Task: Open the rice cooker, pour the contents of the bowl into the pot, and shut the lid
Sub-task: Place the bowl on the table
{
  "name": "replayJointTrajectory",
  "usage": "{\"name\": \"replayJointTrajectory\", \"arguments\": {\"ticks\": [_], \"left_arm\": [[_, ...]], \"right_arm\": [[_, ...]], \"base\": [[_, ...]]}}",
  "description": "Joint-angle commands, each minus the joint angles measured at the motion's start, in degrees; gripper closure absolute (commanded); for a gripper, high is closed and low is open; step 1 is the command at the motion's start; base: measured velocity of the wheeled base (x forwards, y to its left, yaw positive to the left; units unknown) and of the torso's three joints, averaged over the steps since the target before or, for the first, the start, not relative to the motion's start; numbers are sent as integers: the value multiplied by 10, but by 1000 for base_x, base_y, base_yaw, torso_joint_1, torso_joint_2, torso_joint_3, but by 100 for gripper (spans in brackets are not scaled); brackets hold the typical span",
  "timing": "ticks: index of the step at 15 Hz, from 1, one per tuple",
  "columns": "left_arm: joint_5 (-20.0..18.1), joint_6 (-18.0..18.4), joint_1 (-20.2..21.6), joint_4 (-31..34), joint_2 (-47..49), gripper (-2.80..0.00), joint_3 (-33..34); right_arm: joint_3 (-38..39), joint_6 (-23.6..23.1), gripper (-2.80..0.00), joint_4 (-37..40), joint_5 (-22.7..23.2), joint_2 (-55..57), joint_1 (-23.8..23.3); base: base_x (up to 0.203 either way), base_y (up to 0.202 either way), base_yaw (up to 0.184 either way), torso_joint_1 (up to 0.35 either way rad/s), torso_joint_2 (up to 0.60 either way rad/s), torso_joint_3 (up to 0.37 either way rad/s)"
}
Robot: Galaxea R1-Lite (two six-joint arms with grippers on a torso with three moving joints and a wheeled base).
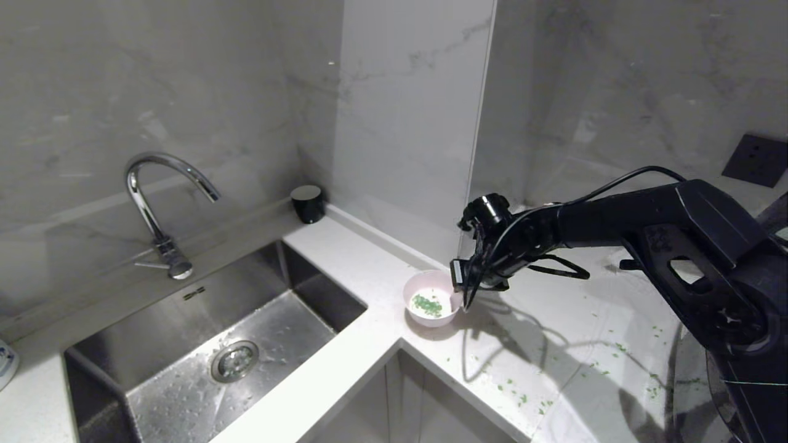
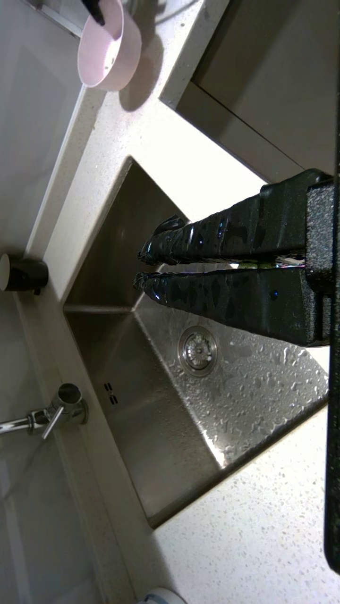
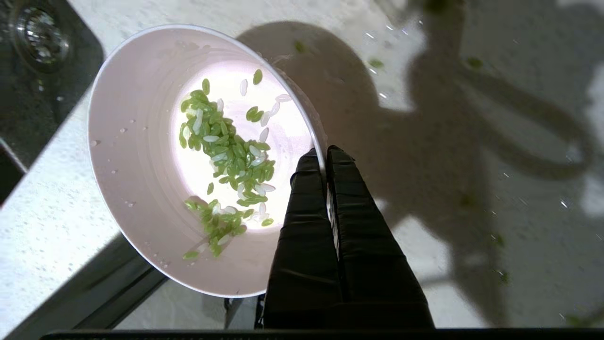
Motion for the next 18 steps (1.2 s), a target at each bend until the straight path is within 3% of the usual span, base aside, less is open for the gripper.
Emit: {"name": "replayJointTrajectory", "arguments": {"ticks": [1,5,13,18], "left_arm": [[0,0,0,0,0,0,8],[0,0,0,0,0,0,8],[0,0,0,0,0,0,8],[0,0,0,0,0,0,8]], "right_arm": [[-43,2,0,1,0,25,15],[-92,9,0,-7,-2,64,39],[-95,10,0,-81,-20,101,54],[-96,10,0,-73,-22,102,53]], "base": [[0,0,0,0,0,0],[0,0,0,0,0,0],[0,0,0,0,0,0],[0,0,0,0,0,0]]}}
